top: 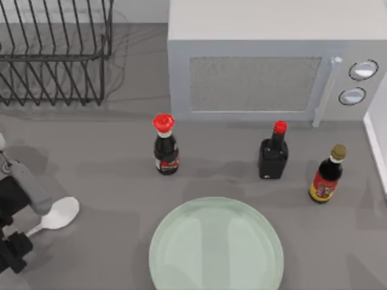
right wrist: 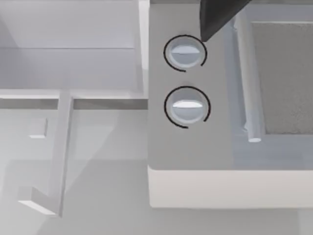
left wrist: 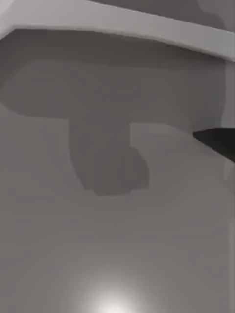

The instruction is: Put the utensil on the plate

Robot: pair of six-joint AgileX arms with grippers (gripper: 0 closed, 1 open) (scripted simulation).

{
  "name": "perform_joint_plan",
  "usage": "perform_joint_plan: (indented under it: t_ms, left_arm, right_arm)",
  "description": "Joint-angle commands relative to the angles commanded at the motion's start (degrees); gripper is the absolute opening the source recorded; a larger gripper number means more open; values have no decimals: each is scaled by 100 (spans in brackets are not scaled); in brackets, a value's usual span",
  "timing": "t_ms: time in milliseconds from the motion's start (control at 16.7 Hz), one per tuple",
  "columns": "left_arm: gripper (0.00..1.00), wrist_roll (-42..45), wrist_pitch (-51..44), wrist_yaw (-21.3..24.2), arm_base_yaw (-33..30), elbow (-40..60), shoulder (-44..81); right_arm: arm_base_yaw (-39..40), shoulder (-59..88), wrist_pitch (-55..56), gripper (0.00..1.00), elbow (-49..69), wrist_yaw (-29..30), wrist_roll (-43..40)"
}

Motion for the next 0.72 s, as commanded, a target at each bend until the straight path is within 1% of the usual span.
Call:
perform_joint_plan:
  t_ms: [180,540,720]
  left_arm:
    - [0,17,-411,-4,-3,303,-135]
    - [0,-8,-2220,-3,-23,1312,-771]
    - [0,-42,-2570,1,-25,1573,-994]
  right_arm:
    - [0,0,0,100,0,0,0]
    - [0,0,0,100,0,0,0]
    - [0,0,0,100,0,0,0]
